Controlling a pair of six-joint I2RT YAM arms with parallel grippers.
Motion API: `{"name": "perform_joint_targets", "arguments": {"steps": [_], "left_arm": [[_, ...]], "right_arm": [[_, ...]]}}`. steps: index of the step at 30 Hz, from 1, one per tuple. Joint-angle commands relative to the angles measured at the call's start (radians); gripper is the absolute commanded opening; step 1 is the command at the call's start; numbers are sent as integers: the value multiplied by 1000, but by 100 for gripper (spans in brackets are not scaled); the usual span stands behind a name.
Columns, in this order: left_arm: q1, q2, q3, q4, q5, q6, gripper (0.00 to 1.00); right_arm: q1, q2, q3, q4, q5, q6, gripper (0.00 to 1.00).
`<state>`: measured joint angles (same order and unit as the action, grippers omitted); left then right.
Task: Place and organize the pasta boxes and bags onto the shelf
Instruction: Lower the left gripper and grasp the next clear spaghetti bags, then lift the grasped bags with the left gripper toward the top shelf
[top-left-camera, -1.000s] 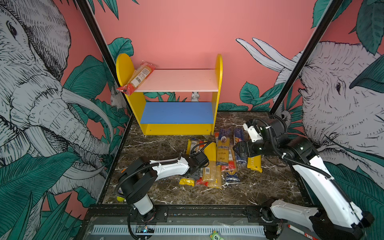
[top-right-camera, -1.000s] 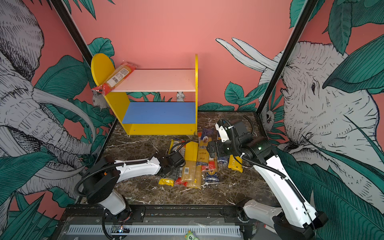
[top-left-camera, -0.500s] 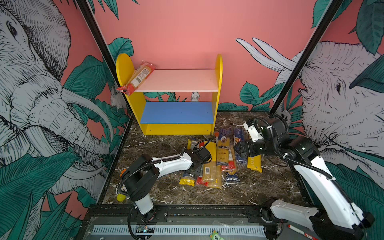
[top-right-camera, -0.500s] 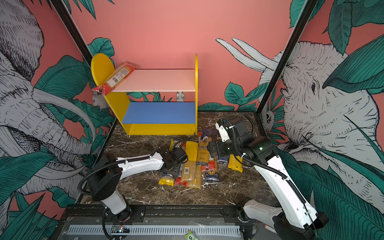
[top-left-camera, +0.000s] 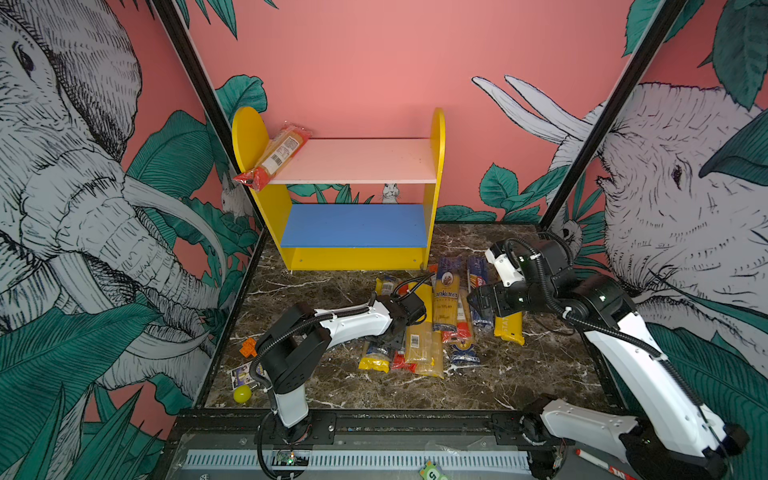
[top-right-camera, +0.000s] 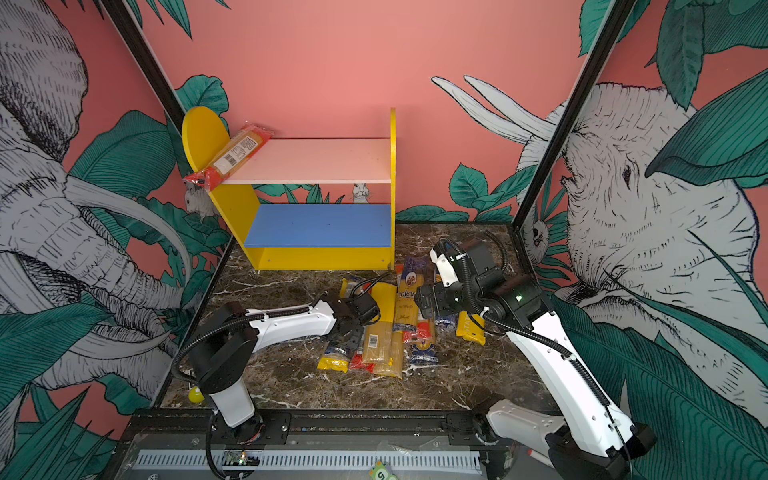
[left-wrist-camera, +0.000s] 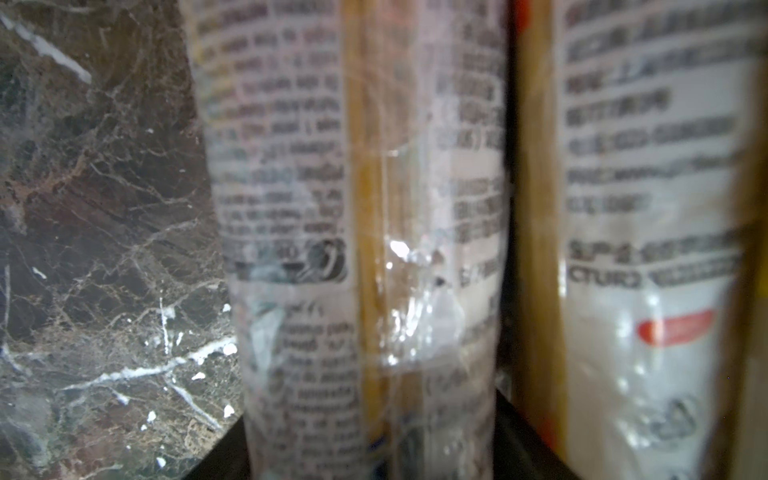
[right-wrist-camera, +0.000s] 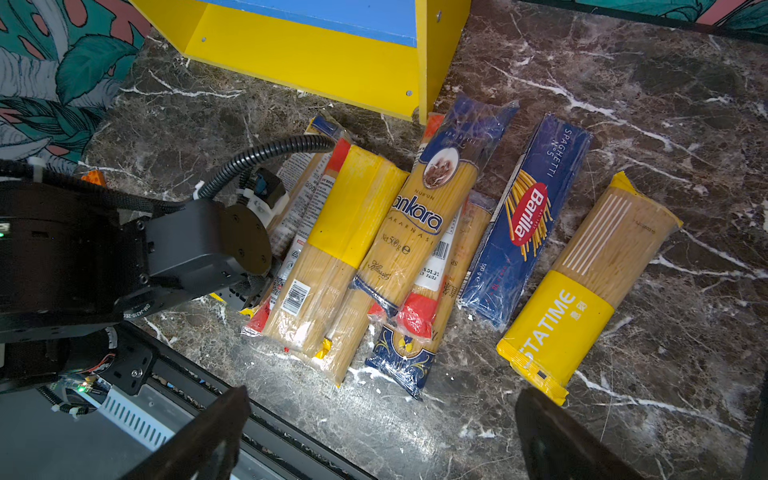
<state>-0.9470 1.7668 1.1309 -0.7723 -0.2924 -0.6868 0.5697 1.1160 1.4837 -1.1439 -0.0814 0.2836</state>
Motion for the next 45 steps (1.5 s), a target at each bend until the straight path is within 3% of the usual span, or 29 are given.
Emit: {"name": "perform_joint_targets", "arguments": {"steps": [1,8,23,32,45], "left_arm": [[8,-5,18,-31,-13,15,38],[26,-109,1,-87,-37,21,1],[46,-313,-19,-76,22,100,0],[47,-329,-32,-47,121,135,0],[47,-396,-29,-79,165,138,0]], "right_arm": [[8,-13,-1,0,21,-11,99],[9,-6,4,0,33,-10,99],[9,1,-1,33,5,4,99],[9,1,8,27,9,1,99],[9,-16,0,26,18,9,99]]}}
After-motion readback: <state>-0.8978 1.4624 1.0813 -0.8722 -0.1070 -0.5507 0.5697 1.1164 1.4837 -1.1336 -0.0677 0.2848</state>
